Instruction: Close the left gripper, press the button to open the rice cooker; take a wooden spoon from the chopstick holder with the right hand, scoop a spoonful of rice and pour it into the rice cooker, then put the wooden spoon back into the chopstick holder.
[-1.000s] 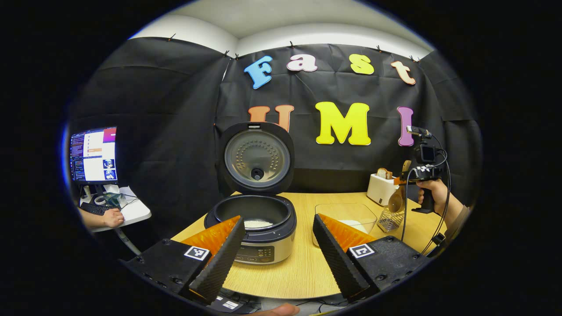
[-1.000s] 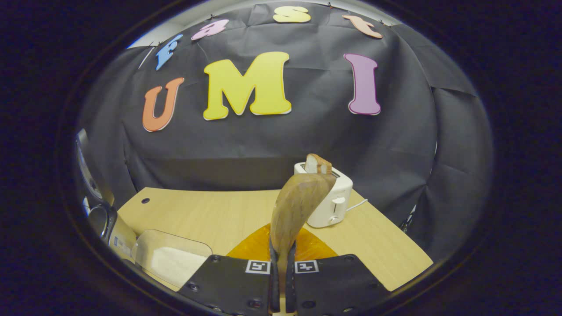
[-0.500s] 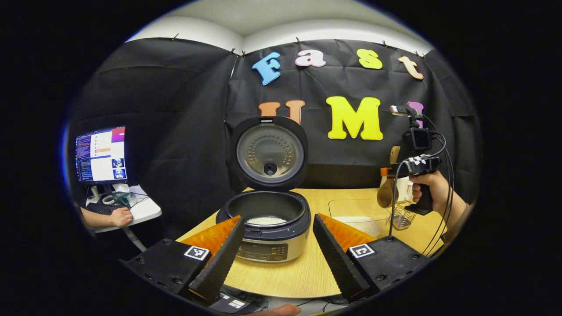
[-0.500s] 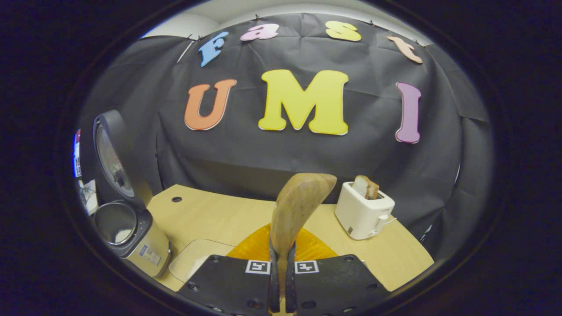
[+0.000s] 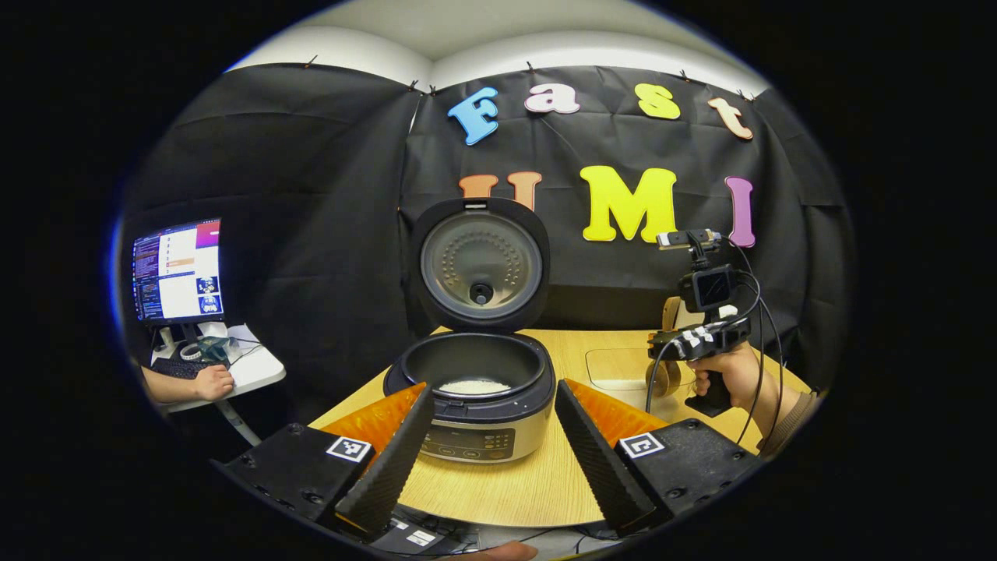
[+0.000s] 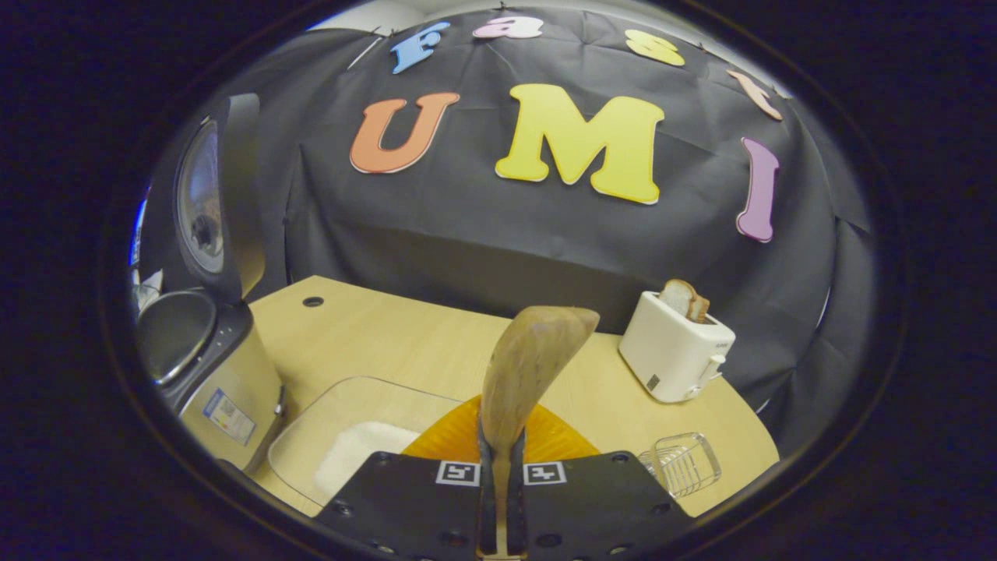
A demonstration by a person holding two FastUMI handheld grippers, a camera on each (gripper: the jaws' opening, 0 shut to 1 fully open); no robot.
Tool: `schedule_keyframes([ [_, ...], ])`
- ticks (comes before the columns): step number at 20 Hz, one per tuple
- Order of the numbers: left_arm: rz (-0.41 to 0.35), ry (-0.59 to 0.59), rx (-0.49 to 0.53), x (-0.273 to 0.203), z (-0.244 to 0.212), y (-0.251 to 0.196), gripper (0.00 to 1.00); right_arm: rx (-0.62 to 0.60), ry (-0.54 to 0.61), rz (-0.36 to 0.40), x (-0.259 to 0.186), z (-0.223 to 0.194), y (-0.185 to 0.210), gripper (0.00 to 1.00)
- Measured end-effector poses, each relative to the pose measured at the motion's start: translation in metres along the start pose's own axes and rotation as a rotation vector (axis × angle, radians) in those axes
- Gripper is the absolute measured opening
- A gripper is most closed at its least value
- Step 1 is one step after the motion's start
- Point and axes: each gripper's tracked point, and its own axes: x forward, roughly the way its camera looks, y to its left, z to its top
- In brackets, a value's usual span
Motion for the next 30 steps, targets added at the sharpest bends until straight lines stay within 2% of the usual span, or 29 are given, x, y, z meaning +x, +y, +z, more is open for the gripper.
schedule_keyframes([
  [4, -0.013, -0.002, 0.017, 0.0, 0.0, -0.006, 0.99, 0.029, 0.007, -0.046, 0.007, -0.011, -0.002, 0.07],
  [6, -0.011, 0.005, 0.011, 0.0, -0.001, -0.006, 0.99, 0.003, -0.032, -0.055, 0.005, -0.007, 0.0, 0.06],
  [16, -0.027, 0.015, 0.021, 0.0, -0.003, -0.007, 0.99, 0.049, -0.003, -0.029, -0.017, -0.026, 0.034, 0.06],
  [21, -0.04, 0.01, 0.001, -0.001, -0.001, -0.006, 0.99, 0.167, 0.025, -0.025, -0.017, -0.025, 0.058, 0.06],
  [26, -0.035, 0.025, -0.02, 0.002, -0.005, 0.001, 0.99, 0.217, 0.033, 0.002, -0.018, -0.022, 0.082, 0.06],
  [30, -0.036, 0.029, -0.028, 0.003, -0.006, 0.002, 0.99, 0.438, 0.043, 0.069, -0.019, -0.023, 0.081, 0.06],
])
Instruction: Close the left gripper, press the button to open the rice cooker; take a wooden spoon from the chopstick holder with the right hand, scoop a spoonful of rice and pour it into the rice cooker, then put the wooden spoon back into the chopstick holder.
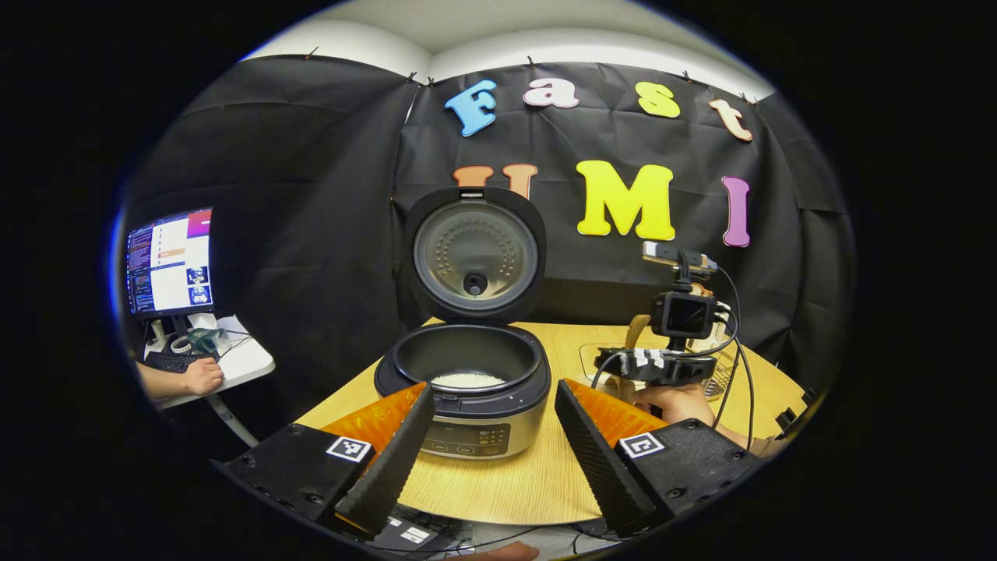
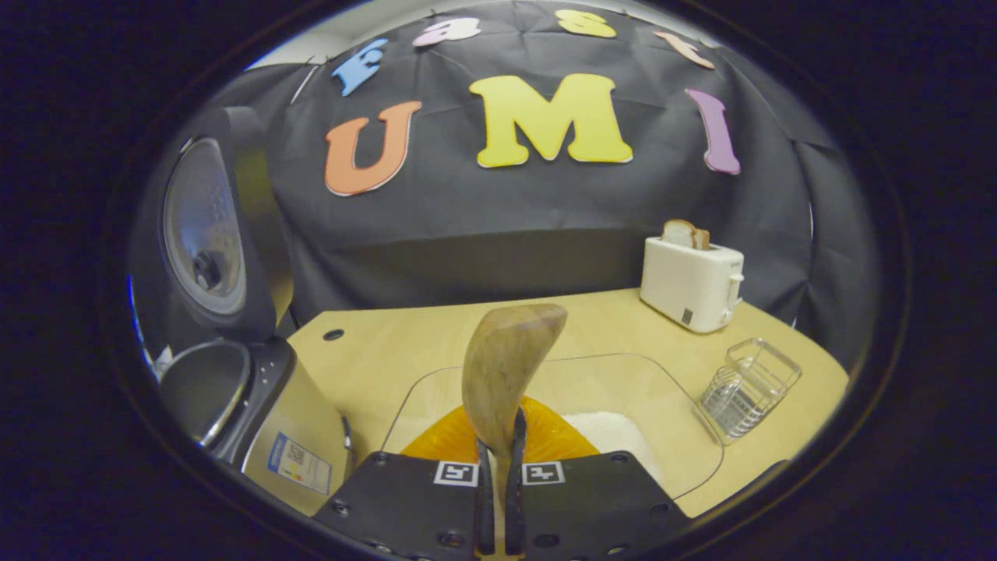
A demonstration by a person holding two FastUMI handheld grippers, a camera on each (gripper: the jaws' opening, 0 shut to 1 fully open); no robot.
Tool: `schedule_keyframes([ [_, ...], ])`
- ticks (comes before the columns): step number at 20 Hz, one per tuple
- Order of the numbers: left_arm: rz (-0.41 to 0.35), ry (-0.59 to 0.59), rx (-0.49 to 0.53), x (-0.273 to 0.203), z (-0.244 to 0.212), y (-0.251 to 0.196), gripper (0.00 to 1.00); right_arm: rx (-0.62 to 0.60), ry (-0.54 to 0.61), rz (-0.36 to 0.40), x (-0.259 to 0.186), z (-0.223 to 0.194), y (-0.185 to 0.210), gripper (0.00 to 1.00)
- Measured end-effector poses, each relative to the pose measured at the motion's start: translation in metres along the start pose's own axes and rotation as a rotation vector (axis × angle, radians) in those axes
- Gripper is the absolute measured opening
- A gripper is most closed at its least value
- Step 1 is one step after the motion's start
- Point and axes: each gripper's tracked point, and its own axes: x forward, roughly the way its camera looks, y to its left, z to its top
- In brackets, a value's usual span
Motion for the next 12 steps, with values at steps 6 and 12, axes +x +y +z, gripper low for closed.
schedule_keyframes([
  [6, 0.001, 0.011, -0.009, 0.003, -0.003, 0.002, 1.0, 0.252, 0.059, 0.148, -0.002, 0.004, 0.005, 0.05],
  [12, 0.001, 0.012, -0.002, 0.003, -0.003, 0.0, 0.99, 0.424, 0.099, 0.255, -0.001, 0.005, 0.011, 0.07],
])
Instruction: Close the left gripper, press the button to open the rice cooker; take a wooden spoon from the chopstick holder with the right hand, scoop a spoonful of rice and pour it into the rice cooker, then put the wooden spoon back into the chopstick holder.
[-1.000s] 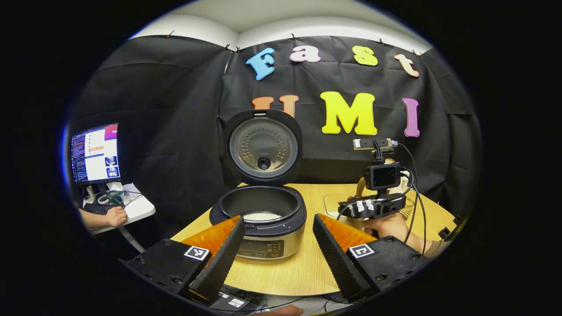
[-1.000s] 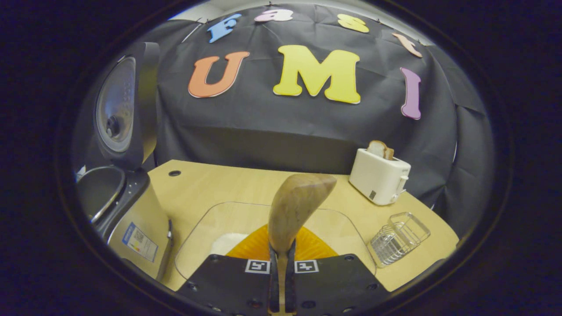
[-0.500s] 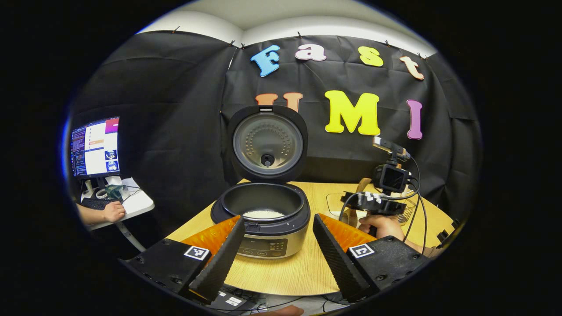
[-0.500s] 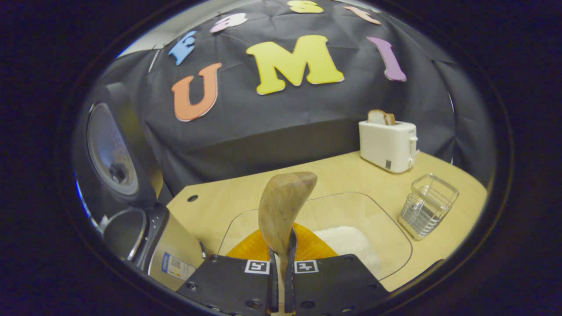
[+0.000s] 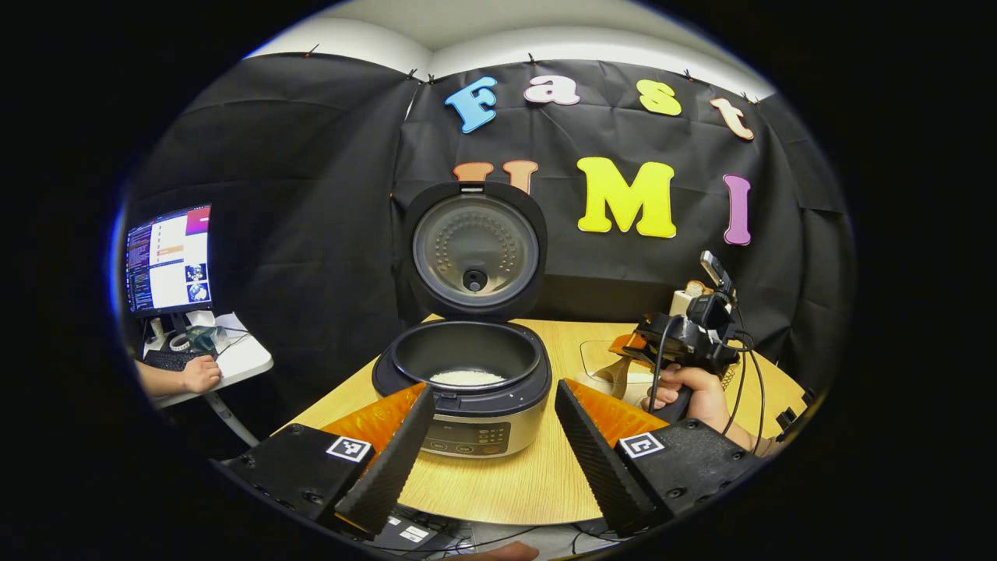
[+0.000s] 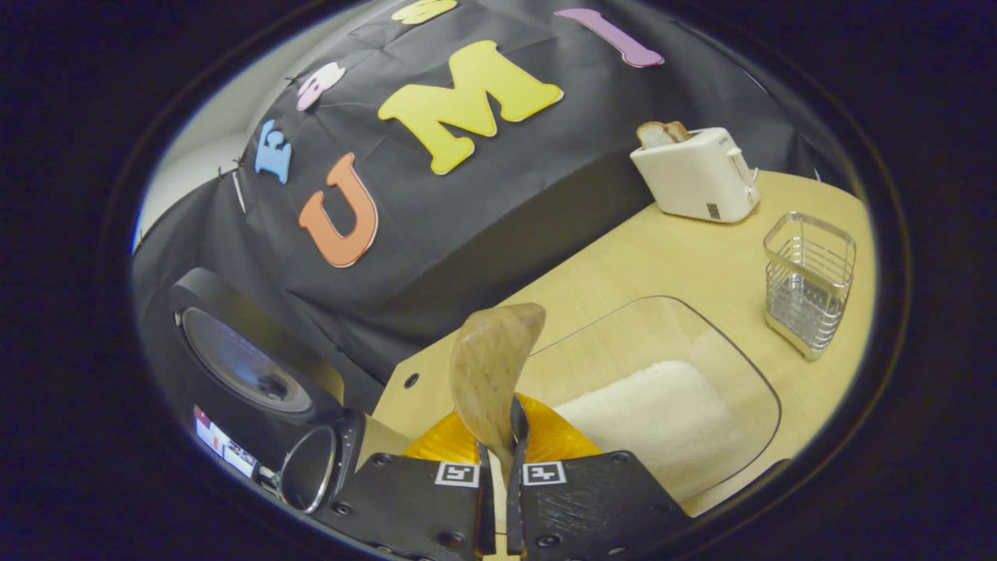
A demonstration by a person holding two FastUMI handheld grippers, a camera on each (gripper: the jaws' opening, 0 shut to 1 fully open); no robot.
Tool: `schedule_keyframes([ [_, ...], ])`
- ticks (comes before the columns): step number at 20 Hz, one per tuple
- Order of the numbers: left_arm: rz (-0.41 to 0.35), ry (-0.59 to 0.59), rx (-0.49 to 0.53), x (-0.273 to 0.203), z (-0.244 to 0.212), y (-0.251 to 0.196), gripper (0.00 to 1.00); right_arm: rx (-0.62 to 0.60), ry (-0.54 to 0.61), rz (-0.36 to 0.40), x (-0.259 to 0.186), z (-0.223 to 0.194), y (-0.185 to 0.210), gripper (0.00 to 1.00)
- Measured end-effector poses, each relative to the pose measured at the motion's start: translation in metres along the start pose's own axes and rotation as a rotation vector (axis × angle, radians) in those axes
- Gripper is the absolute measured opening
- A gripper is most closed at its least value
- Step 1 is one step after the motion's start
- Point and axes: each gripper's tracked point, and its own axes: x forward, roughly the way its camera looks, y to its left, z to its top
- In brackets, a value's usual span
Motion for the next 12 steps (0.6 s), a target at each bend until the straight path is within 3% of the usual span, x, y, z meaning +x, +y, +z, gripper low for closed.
schedule_keyframes([
  [6, 0.003, 0.014, 0.01, 0.003, -0.004, 0.002, 1.0, 0.237, 0.016, 0.055, -0.002, 0.013, -0.015, 0.06],
  [12, 0.032, 0.026, 0.004, 0.005, -0.007, 0.008, 1.0, 0.34, -0.031, 0.077, -0.019, 0.041, -0.027, 0.05],
])
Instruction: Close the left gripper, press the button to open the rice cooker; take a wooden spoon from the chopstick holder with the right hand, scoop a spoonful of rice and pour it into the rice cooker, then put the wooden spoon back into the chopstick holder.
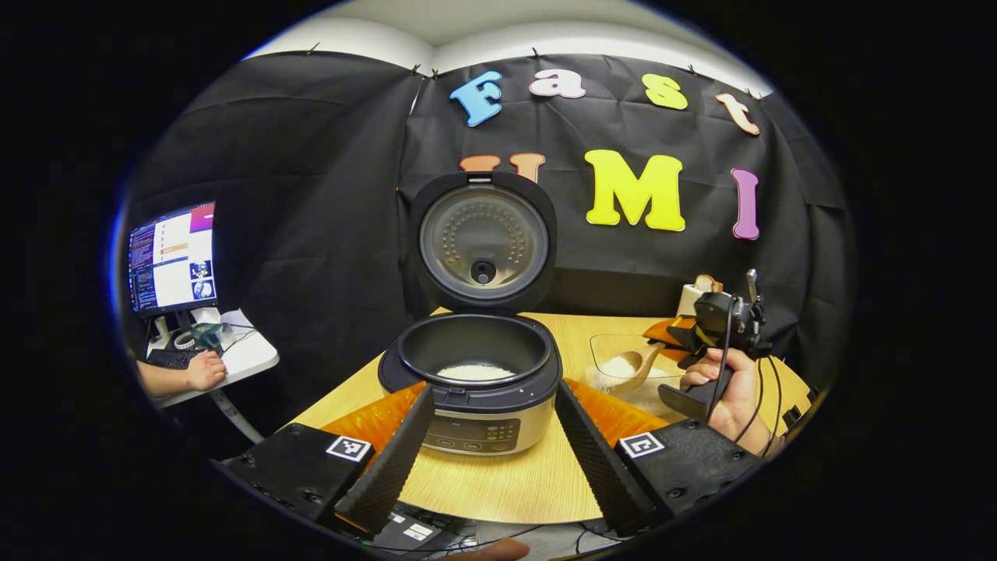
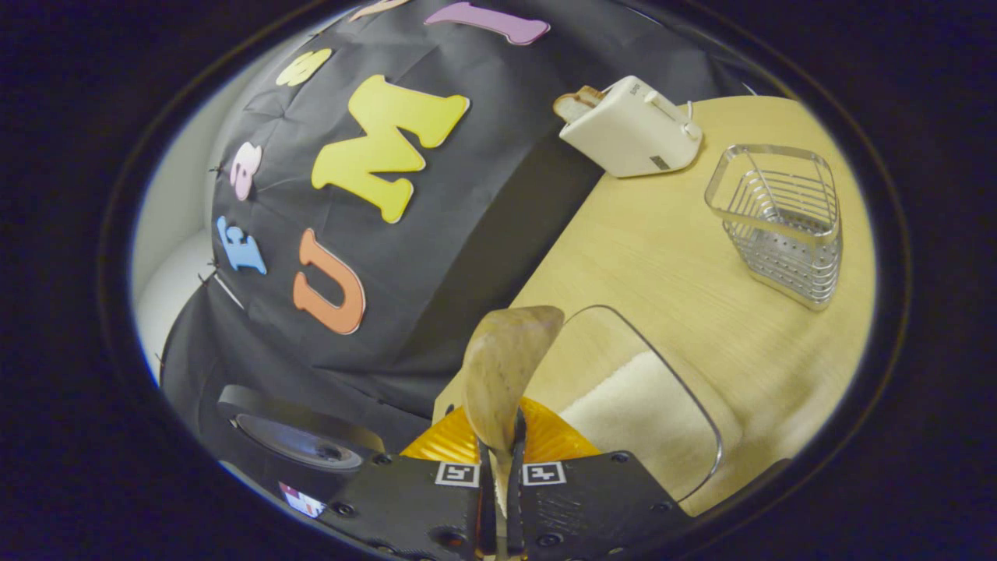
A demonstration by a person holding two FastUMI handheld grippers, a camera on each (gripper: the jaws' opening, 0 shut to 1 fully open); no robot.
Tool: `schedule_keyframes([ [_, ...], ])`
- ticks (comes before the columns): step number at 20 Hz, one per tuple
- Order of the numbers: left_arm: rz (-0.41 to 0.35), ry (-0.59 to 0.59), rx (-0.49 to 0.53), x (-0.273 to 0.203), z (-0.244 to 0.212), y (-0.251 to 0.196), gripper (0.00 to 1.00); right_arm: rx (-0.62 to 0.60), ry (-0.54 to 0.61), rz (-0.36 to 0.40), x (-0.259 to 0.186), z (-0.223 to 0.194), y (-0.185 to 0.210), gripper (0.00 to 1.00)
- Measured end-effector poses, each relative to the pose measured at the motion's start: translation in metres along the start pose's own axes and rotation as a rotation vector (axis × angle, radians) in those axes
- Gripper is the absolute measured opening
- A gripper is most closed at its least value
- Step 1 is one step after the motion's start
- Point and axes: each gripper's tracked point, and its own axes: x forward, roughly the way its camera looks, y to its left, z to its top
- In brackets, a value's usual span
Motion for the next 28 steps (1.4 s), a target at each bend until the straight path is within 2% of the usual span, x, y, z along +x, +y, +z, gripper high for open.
schedule_keyframes([
  [7, -0.004, -0.011, 0.012, -0.002, 0.003, -0.003, 0.99, 0.087, -0.025, 0.055, -0.023, 0.029, 0.021, 0.05],
  [14, 0.0, -0.021, -0.004, -0.004, 0.005, 0.008, 0.99, 0.174, -0.007, 0.141, -0.053, 0.028, 0.077, 0.07],
  [15, 0.003, -0.02, -0.01, -0.004, 0.005, 0.01, 0.96, 0.176, -0.006, 0.152, -0.055, 0.025, 0.085, 0.05],
  [17, 0.006, -0.022, -0.018, -0.005, 0.006, 0.016, 1.0, 0.175, 0.001, 0.17, -0.059, 0.016, 0.105, 0.07],
  [24, 0.02, -0.039, -0.078, -0.01, 0.008, 0.041, 1.0, 0.181, 0.074, 0.218, -0.051, -0.042, 0.165, 0.05],
  [28, 0.007, -0.055, -0.1, -0.014, 0.012, 0.046, 0.99, 0.179, 0.116, 0.215, -0.039, -0.075, 0.182, 0.05],
])
